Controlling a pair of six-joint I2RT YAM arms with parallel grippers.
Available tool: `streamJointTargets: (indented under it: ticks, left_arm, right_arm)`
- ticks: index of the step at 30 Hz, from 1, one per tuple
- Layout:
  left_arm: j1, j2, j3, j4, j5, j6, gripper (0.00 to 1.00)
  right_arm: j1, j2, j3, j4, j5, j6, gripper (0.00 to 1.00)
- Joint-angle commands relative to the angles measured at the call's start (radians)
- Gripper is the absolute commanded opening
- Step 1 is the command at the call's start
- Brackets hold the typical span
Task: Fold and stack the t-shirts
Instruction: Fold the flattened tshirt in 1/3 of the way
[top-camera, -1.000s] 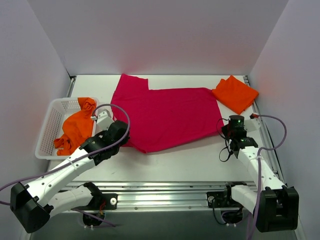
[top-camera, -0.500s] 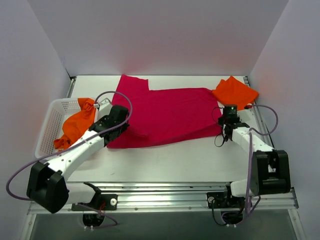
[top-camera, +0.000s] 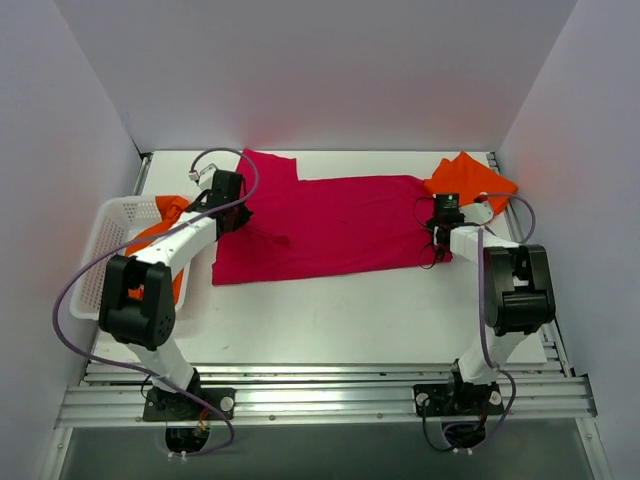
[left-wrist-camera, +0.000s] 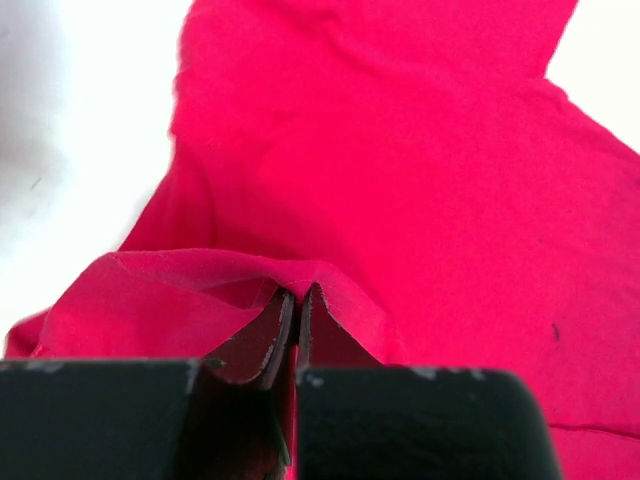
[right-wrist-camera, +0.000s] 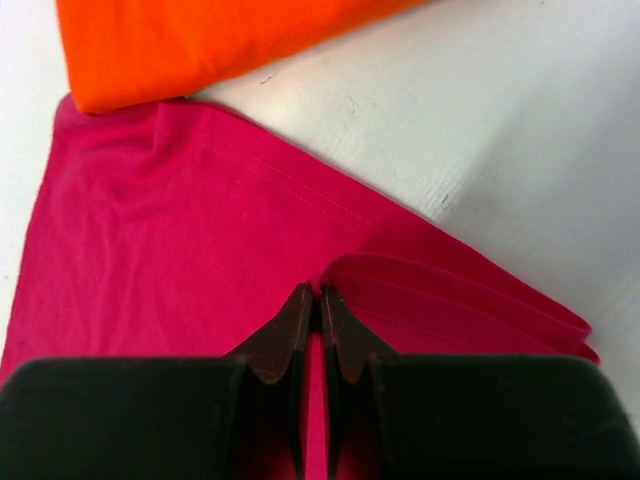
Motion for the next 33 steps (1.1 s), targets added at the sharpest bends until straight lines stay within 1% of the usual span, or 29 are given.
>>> streamJointTargets:
  ticks: [1,2,6,9,13,19,22,33]
  left_arm:
    - [0.022,0.06,0.101,0.094,0.079,0.083,0.02]
    - [0.033,0.077,0.111,0.102,0.112,0.091,0.02]
    - [0.051,0.176,0.179,0.105,0.143,0.115,0.02]
    - [0.068,0.217,0.208,0.086,0.171,0.123,0.02]
    - [0.073,0.209,0.193,0.118,0.171,0.135,0.02]
    - [0.091,0.221,0.2,0.13,0.189,0.157,0.02]
    - [0.096,0.237,0.213,0.128,0.198,0.158,0.02]
    - [0.102,0.26,0.236,0.128,0.2,0.163,0.02]
  right_arm:
    - [-0.008,0.041,0.045,0.021,0.026,0.022,0.0]
    - [-0.008,0.05,0.05,0.024,0.023,0.02,0.0]
    - [-0.008,0.078,0.063,0.03,0.022,0.025,0.0]
    - [-0.009,0.083,0.067,0.03,0.013,0.025,0.0]
    - [-0.008,0.037,0.042,0.038,0.019,0.02,0.0]
    - [-0.011,-0.064,-0.01,0.045,0.106,0.031,0.0]
    - [-0.018,-0.077,-0.019,0.039,0.132,0.034,0.0]
    - [-0.037,0.032,0.005,0.049,0.102,0.036,0.0]
